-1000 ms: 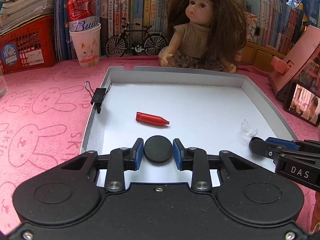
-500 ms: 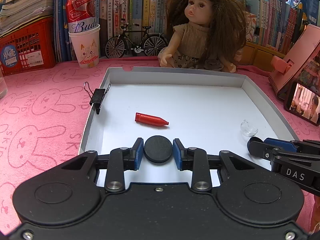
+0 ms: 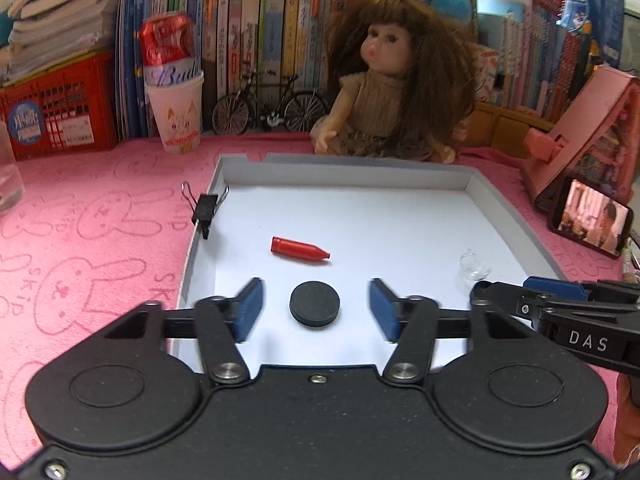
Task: Organize rigid objects
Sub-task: 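Open the left tool over the tray while the right tool releases the black lid beside the dome, then move both tools back toward the remaining objects on the cloth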
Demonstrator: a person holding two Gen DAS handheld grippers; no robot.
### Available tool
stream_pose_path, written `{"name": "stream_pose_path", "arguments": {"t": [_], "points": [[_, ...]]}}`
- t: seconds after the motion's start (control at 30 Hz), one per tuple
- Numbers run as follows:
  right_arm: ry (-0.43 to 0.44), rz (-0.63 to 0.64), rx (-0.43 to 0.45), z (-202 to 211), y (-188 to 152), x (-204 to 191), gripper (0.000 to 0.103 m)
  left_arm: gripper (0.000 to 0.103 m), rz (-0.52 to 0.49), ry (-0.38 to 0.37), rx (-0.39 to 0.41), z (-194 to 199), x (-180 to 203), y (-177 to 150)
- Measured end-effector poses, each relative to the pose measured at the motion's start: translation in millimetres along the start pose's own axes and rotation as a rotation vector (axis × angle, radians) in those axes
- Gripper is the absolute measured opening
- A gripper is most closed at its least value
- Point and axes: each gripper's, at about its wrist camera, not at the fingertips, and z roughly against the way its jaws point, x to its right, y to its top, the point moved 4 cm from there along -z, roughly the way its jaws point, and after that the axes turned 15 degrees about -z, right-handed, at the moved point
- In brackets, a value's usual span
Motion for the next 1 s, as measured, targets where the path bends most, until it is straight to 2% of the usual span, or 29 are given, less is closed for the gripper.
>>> {"name": "stream_pose_path", "arguments": {"t": [0.03,0.07,0.33,0.57,0.77,1.0], "points": [[0.004,0.005,0.006,4,0,0,0.064,0.073,-0.004,-0.001,0.01,5,1,0],[0.009,0.008,0.014,8,0,0,0.066,0.075,-0.008,-0.003,0.02,10,1,-1],[0.05,0.037,0.063,41,-6,-2,0.077,0.082,-0.03,-0.008,0.089,51,9,-10],[0.085,0.08,0.102,69,-20,-5,0.085,0.084,-0.045,-0.025,0.14,87,18,-24],[0.109,0.084,0.111,86,-37,-3,0.086,0.084,-0.075,-0.046,0.181,110,26,-44],[0.108,0.11,0.128,101,-60,-2,0.087,0.084,-0.141,-0.036,0.199,127,37,-71]]}}
